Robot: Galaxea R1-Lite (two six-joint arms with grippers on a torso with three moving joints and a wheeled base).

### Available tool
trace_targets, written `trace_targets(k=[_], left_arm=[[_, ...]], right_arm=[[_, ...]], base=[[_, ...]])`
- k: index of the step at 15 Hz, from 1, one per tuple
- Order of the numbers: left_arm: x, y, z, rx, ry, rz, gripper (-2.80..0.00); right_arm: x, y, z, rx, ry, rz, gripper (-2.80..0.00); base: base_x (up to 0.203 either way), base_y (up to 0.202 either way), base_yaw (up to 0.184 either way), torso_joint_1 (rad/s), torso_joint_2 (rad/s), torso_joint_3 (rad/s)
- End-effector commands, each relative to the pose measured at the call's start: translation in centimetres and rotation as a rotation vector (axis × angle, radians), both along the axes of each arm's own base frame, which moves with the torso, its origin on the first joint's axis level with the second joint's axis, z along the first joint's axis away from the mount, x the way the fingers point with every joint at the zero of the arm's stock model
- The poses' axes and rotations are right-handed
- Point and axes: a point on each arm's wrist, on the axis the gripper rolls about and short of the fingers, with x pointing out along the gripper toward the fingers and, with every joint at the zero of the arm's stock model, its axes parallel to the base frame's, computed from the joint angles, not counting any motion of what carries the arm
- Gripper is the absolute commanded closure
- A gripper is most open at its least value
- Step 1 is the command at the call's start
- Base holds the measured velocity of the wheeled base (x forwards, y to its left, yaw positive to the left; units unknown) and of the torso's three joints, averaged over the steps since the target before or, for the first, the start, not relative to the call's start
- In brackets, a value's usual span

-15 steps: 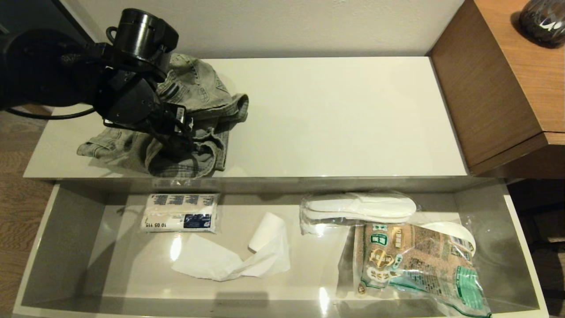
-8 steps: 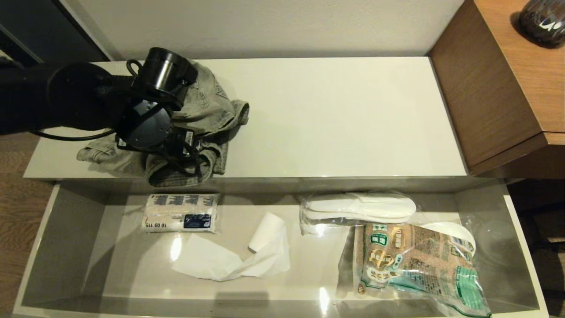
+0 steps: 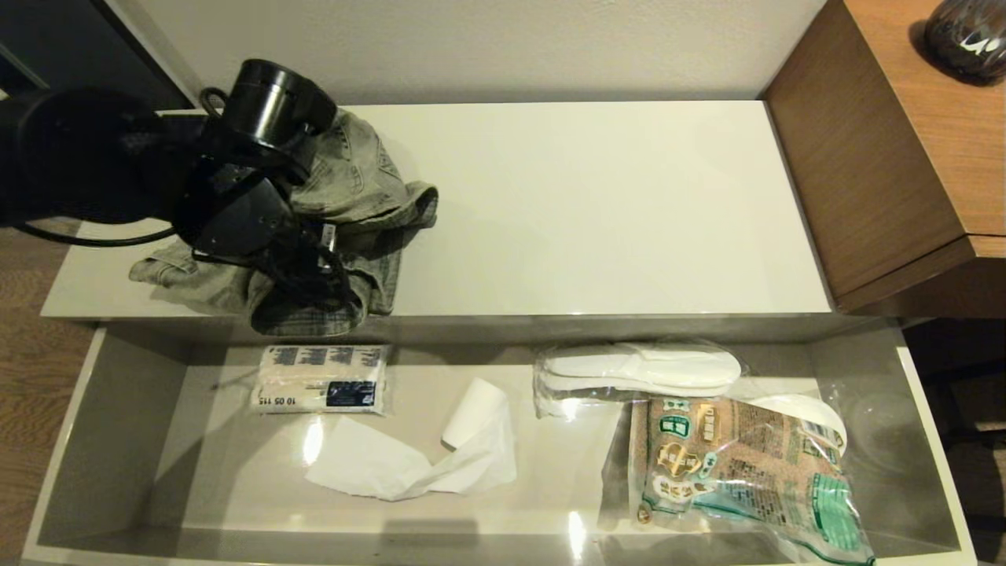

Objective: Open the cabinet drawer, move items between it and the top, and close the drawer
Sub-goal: Pick up the shorts on the table, then put the shorts in the drawer

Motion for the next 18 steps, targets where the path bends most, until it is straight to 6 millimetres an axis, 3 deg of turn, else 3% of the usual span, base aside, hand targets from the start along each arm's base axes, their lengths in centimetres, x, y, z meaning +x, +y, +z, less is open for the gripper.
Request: trace_targets(k=[1, 3, 5, 10, 15, 18], left_arm=[[-4.1, 1.1, 2.5, -0.029, -0.067, -0.024, 0.00], [-6.3, 2.0, 2.9, -0.029, -0.067, -0.034, 0.00], [-10.9, 4.4, 3.7, -0.038, -0.086, -0.036, 0.00], [-19.4, 8.7, 1.0, 0.000, 0.004, -0.062, 0.00], [-27.3, 12.7, -5.5, 0.139, 0.156, -0.178, 0.00], [-29.3, 13.7, -9.8, 0.218, 0.275, -0.216, 0.00]], right_arm=[[0.0, 0.0, 0.0, 0.000, 0.003, 0.000, 0.00], [0.0, 0.0, 0.0, 0.000, 0.003, 0.000, 0.00], [0.0, 0.0, 0.0, 0.000, 0.001, 0.000, 0.00], [0.0, 0.0, 0.0, 0.000, 0.003, 0.000, 0.00], [0.0, 0.0, 0.0, 0.000, 0.000, 0.000, 0.00], [0.0, 0.0, 0.0, 0.000, 0.001, 0.000, 0.00]], base=[[0.000, 0.000, 0.000, 0.000, 0.00, 0.000], [0.000, 0.000, 0.000, 0.000, 0.00, 0.000], [0.000, 0.000, 0.000, 0.000, 0.00, 0.000], [0.000, 0.000, 0.000, 0.000, 0.00, 0.000], [0.000, 0.000, 0.000, 0.000, 0.00, 0.000], [0.000, 0.000, 0.000, 0.000, 0.00, 0.000]])
